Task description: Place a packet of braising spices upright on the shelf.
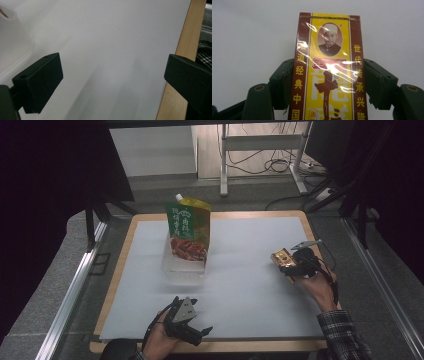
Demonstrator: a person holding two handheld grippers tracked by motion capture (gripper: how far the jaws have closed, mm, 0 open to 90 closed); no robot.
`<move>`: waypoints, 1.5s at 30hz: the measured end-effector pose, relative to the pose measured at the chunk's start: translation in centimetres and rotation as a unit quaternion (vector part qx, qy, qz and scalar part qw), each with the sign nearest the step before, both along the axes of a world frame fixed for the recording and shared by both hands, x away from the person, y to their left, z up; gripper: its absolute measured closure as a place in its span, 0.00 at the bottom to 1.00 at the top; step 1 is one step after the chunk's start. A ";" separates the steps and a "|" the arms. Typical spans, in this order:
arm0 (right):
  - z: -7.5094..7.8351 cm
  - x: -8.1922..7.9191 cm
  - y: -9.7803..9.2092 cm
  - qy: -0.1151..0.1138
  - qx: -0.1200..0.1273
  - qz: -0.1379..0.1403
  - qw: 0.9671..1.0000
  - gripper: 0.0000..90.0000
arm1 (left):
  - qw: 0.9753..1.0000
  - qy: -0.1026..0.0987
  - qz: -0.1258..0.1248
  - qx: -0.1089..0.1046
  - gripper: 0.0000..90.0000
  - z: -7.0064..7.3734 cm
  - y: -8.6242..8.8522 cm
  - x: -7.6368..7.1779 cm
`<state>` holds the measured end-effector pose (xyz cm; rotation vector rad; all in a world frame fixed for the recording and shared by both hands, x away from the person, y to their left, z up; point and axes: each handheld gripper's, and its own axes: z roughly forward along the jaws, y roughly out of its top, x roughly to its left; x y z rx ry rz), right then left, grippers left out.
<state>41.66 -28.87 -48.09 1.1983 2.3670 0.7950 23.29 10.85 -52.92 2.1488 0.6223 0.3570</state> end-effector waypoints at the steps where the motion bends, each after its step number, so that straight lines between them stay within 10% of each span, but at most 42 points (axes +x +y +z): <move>1: 0.0 -0.3 0.3 0.001 0.000 0.008 1.000 0.35 | 1.000 0.000 0.000 0.000 0.02 0.0 0.0 0.0; 15: -1.1 -3.3 5.6 0.028 -0.016 0.131 0.991 0.35 | 1.000 0.000 -0.002 0.001 0.02 0.0 -0.1 -0.1; 32: -1.4 -2.4 6.4 0.062 -0.041 0.146 0.986 0.27 | 1.000 0.001 -0.003 0.003 0.02 -0.1 -0.2 0.0; 45: -1.6 -0.4 9.0 0.130 -0.101 0.153 0.974 0.29 | 1.000 0.000 -0.002 0.003 0.02 -0.1 -0.1 0.0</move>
